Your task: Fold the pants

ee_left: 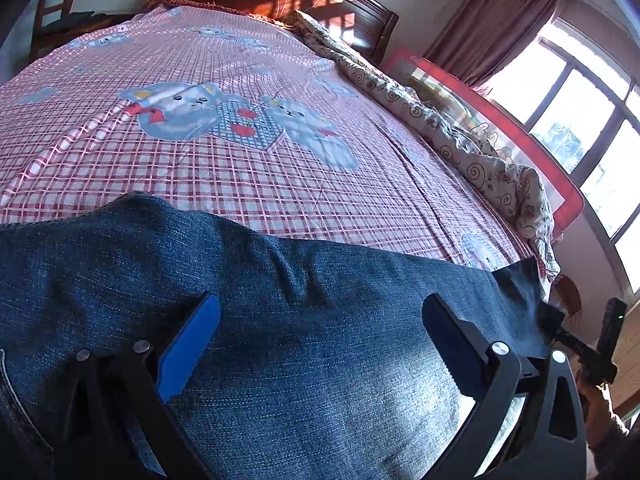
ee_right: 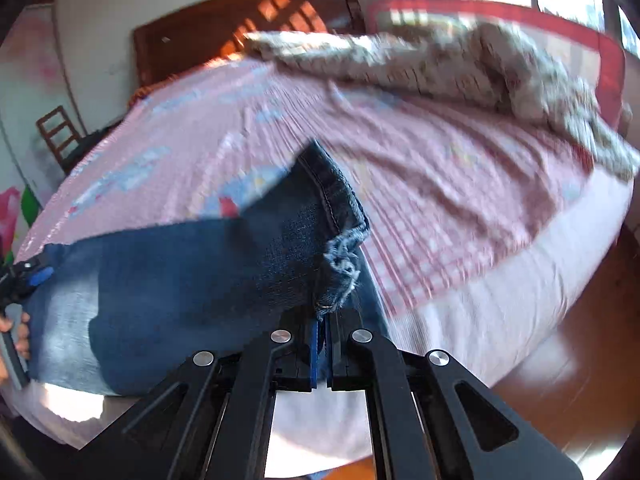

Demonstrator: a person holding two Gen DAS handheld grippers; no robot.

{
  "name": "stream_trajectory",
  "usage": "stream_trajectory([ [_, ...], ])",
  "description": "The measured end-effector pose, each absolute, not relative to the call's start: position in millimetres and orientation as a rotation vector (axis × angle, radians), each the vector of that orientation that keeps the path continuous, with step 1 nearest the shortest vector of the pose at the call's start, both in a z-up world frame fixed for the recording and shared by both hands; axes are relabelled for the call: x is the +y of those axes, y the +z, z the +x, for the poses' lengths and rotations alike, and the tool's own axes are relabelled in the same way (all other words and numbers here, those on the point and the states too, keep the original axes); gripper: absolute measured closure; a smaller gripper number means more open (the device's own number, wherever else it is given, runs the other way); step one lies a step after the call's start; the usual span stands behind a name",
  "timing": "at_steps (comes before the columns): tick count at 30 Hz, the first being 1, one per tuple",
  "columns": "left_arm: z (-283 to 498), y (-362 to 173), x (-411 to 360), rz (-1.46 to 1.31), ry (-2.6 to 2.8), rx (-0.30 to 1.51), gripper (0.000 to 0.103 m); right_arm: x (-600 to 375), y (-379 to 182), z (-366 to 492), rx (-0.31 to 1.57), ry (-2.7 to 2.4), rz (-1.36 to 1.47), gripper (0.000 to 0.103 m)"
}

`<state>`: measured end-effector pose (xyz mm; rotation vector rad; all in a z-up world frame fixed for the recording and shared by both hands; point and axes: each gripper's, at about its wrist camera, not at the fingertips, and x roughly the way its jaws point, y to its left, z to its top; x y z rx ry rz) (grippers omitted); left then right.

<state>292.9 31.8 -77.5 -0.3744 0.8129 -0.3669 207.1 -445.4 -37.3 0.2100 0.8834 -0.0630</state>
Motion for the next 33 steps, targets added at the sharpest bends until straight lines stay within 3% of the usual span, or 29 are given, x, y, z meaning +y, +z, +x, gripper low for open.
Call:
stream_trajectory([
  [7,295.1,-79.7,31.3,-0.365,-0.365,0.811,0.002,-468.4,-50.5,195.9,0.861,-0.032,0.439,0.1],
  [13,295.7,-78.4,30.6,-0.358,-0.355,0.811,0.002,-520.2,-48.6,150.0,0.698,-0.031,0.864,0.079],
  [15,292.8,-73.9,27.1,-0.349,-0.316,0.815,0.002,-533.9,-54.6,143.4,0.685,-0.051,0.931,0.079],
  [23,241.2,-32.2,-39.5,-0.358,-0.51,0.721,0.002,-515.6,-65.3,164.7,0.746,0.043,0.879,0.078],
  [25,230.7,-31.1,-65.5,-0.333,-0.581,0.722,0.002,-512.6,-67.3,170.4,0.753,0.046,0.839,0.066],
  [28,226.6,-48.6,-92.8,-0.291,-0.601,0.78,0.002,-499.5,-62.7,176.5,0.749,0.042,0.732,0.059],
  [32,225.1,-78.4,-93.9,-0.316,-0.574,0.821,0.002,-483.0,-55.5,184.1,0.793,0.027,0.544,0.06],
  [33,222.7,-79.1,-94.0,-0.31,-0.579,0.809,0.002,-485.7,-55.9,186.1,0.799,0.028,0.544,0.064],
])
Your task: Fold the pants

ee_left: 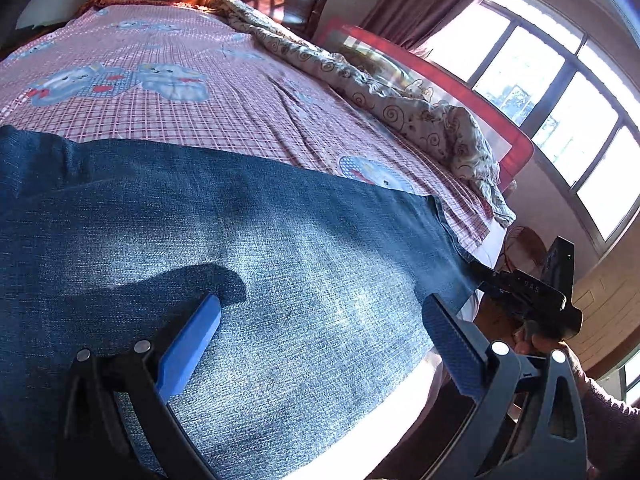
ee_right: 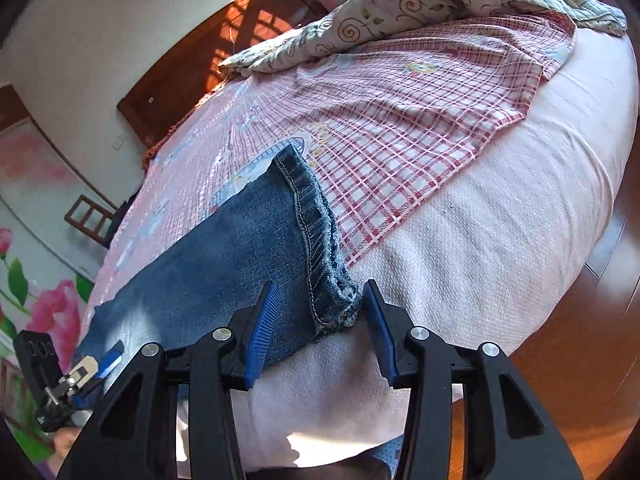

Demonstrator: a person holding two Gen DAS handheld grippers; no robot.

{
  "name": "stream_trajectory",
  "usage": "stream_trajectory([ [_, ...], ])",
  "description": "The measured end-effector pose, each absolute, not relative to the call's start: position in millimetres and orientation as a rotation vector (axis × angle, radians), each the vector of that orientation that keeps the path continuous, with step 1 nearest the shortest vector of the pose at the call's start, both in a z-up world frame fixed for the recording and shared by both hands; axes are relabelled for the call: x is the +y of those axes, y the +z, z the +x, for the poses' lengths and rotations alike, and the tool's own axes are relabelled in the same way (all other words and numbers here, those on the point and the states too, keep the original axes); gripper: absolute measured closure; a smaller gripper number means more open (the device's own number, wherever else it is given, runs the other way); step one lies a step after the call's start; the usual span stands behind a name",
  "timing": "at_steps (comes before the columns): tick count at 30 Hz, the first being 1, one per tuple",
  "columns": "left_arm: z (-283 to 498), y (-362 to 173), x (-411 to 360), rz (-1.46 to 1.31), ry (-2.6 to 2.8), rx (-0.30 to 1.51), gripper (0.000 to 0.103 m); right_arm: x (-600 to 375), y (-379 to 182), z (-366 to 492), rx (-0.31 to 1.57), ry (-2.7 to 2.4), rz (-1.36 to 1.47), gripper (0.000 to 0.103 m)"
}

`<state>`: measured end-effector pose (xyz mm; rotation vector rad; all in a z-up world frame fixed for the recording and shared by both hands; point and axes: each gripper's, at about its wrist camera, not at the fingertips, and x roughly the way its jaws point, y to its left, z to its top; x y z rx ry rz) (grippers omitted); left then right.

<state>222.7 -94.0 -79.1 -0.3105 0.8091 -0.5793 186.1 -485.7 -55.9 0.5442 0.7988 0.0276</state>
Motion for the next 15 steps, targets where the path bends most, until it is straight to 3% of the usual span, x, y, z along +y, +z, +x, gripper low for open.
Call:
stream_trajectory([
  [1,221.9,-79.5,-95.0,-0.299,-0.581,0.806,0.002,-487.3,-56.4,187.4,0.809,0.024,0.536,0.077],
  [3,221.5,-80.3,-95.9,-0.273,-0.585,0.803,0.002,-489.4,-57.4,187.7,0.813,0.05,0.53,0.082],
  [15,217.4,-73.9,-92.6,-0.269,-0.584,0.803,0.002,-473.1,-9.7,184.4,0.744,0.103,0.658,0.085],
])
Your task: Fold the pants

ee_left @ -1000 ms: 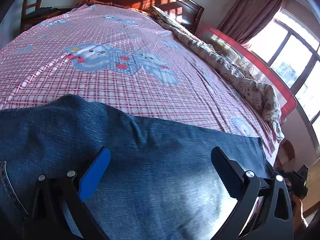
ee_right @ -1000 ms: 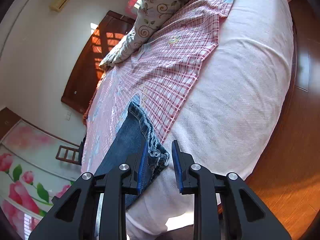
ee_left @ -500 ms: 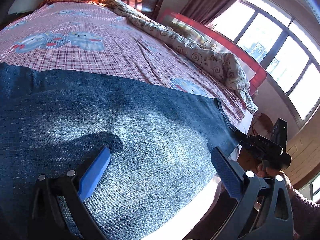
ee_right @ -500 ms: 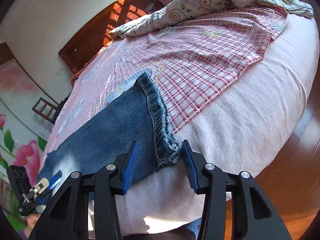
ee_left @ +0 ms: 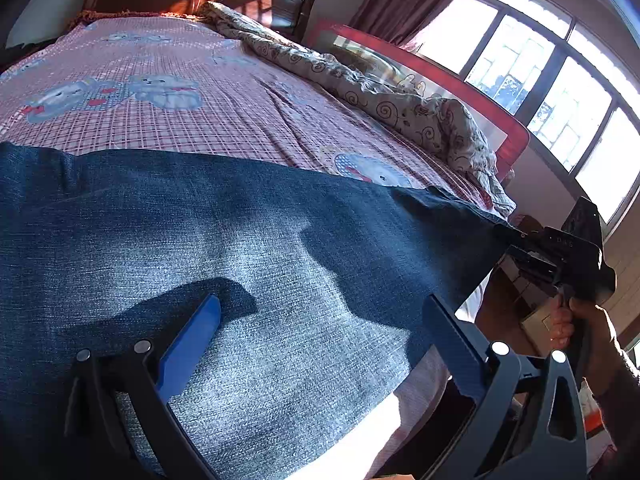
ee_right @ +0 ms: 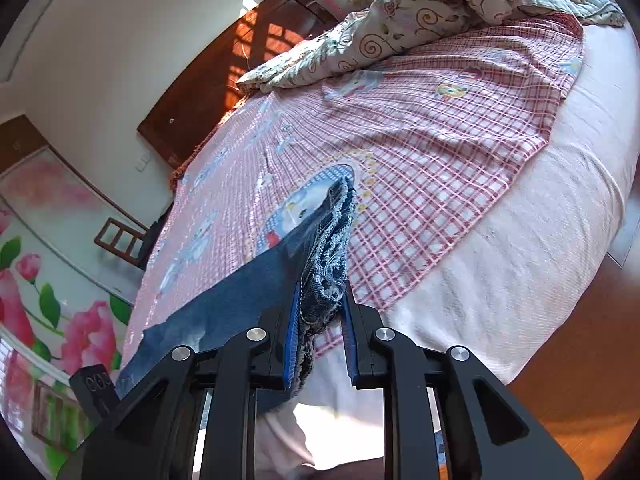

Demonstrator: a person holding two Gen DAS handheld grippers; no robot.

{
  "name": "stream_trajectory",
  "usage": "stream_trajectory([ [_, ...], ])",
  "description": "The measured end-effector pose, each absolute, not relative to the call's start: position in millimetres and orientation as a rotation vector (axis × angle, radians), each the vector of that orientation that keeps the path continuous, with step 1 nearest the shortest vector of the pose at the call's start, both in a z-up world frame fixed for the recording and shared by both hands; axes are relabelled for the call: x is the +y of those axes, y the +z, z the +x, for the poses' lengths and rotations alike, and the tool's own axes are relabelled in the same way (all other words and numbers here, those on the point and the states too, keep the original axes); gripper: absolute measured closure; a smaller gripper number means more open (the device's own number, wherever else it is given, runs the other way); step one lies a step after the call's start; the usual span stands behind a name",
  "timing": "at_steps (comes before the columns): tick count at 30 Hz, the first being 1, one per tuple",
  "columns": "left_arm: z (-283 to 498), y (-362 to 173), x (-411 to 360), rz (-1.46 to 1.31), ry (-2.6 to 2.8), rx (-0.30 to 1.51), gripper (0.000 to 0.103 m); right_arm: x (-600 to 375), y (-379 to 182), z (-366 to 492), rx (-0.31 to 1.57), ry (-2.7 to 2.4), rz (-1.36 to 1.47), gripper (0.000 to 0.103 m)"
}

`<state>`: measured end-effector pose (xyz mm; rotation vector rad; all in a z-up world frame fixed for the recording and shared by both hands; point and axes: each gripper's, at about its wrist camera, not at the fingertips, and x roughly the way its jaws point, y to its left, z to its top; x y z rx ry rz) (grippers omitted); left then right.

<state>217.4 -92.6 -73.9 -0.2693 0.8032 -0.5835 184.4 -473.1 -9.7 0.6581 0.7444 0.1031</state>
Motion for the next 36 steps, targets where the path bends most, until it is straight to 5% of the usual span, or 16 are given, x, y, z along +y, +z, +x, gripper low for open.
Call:
stream_trajectory([
  [11,131.3,-40.5,54.7,-0.331,-0.256,0.575,0.002,-362.9,35.3,218.4,0.749,0.335,0.579,0.085],
  [18,98.8,-75.5,142.1,-0.494,-0.052,0.52,0.002,-246.5,25.6,236.0,0.839,0.48,0.445,0.085],
  [26,102.3,-92.7,136.3,-0.429,-0.065,0.5,0.002,-149.1,-45.0,229.2,1.019,0.463,0.108,0.085],
  [34,98.4,-94.5,135.9,-0.45,-0.069,0.481,0.002,-115.5,-5.1,206.2,0.899,0.542,0.007,0.085],
  [36,98.3,-94.4,135.8,-0.452,-0.068,0.481,0.002,-91.2,-23.2,207.4,0.971,0.553,-0.106,0.068],
])
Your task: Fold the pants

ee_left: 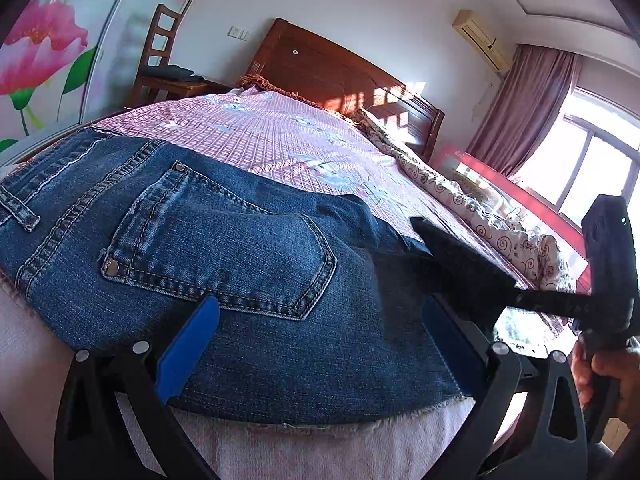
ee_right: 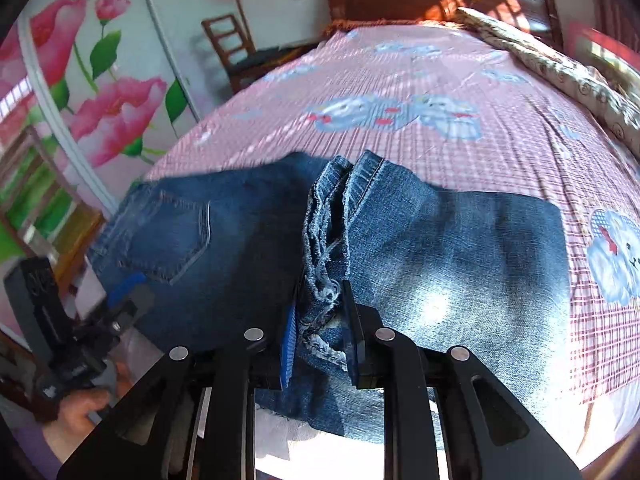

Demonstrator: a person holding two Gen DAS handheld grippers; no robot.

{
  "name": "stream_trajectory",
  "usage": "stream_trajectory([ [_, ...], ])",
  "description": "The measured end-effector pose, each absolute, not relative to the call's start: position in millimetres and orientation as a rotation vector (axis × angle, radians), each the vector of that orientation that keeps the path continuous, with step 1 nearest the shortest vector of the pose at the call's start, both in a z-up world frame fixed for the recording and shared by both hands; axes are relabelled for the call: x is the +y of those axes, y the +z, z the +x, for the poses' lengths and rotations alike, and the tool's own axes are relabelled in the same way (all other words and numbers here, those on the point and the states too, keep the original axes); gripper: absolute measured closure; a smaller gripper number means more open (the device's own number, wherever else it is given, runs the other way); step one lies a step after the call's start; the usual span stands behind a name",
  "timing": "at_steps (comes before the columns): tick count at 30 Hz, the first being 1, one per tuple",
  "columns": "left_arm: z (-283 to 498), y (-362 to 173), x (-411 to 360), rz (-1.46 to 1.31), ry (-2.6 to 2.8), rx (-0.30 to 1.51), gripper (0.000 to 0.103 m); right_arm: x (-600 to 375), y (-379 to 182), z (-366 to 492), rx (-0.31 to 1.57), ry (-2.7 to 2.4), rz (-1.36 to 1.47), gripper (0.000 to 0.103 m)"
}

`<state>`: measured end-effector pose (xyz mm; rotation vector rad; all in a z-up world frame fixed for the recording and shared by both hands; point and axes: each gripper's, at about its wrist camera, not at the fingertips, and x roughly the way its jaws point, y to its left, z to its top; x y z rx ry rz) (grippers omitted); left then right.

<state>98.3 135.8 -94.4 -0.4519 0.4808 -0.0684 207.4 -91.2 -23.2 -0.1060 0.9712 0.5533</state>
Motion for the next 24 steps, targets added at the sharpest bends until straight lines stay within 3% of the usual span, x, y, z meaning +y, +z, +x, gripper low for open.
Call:
stream_trajectory([
  [1,98.5,-94.7,135.6,-0.451,-0.069,0.482,0.002,-81.5,-40.9,209.9,1.055,0.563,-0.144,0.052],
  [2,98.5,-94.4,135.8,-0.451,-0.07,0.482,0.002,-79.5,-46.9,207.4,1.047,0.556,-0.151,0.051],
  [10,97.1,-95.0,135.4,-0.439,-0.061,0.483,0.002,-196.1,-12.5,208.3,0.93,0.494,0.408,0.051],
  [17,97.0,-95.3,132.2,-0.432,-0.054,0.483,0.002,-231.6,-7.1,219.2,0.895,0.278,0.277,0.05],
  [18,97.1,-94.8,130.1,-0.428,-0.05,0.483,0.002,-223.1,-7.1,219.9,0.885,0.282,0.24,0.047],
  [20,97.2,-94.9,128.4,-0.415,-0.044,0.486,0.002,-205.9,-14.3,218.3,0.876,0.306,0.143,0.021],
  [23,97.2,-95.1,125.4,-0.4,-0.038,0.489,0.002,-168.1,-63.9,219.4,1.008,0.287,-0.096,0.011],
  [24,96.9,-95.2,125.1,-0.4,-0.036,0.49,0.002,-162.2,-68.0,210.5,0.924,0.278,-0.144,0.008],
])
